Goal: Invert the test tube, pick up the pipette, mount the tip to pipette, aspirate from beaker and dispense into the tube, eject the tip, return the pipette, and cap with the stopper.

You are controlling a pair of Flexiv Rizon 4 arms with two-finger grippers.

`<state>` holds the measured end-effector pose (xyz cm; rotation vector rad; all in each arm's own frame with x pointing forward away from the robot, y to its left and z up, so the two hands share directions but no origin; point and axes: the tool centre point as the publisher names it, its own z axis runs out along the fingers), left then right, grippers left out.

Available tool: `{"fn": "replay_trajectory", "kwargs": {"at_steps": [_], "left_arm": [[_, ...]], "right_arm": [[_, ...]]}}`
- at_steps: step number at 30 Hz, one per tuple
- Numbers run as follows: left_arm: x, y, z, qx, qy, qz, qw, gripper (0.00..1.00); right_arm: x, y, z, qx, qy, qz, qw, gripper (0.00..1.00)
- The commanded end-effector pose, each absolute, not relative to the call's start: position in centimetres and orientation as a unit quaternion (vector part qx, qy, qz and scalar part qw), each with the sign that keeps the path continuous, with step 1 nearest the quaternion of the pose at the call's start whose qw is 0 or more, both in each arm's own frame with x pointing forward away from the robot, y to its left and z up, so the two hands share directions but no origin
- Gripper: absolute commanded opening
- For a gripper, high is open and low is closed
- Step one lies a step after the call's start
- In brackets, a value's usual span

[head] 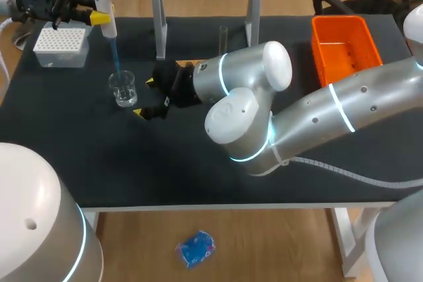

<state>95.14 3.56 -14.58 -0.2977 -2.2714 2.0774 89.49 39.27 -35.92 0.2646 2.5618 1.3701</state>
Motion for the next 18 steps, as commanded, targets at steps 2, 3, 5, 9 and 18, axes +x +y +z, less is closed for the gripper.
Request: {"fn": "replay_trajectory", "kwargs": {"at_steps": [2, 3, 5, 9, 18], "left_arm": [[95.9, 3.6, -15.8, -0.092, -0.729, 0.677, 0.038, 0.0], [96.0, 3.6, -16.0, -0.091, -0.729, 0.677, 0.039, 0.0], [96.1, 3.5, -16.4, -0.087, -0.727, 0.68, 0.042, 0.0], [96.4, 3.5, -17.1, -0.085, -0.725, 0.682, 0.047, 0.0], [96.8, 3.5, -18.2, -0.08, -0.722, 0.686, 0.054, 0.0]], "right_arm": [[89.5, 39.4, -36.2, 0.091, 0.871, 0.469, 0.113, 1.0], [89.5, 39.4, -36.2, 0.091, 0.871, 0.469, 0.113, 1.0], [89.5, 39.4, -36.2, 0.091, 0.871, 0.469, 0.113, 1.0], [89.5, 39.4, -36.2, 0.091, 0.871, 0.469, 0.113, 1.0], [89.5, 39.4, -36.2, 0.091, 0.871, 0.469, 0.113, 1.0]]}}
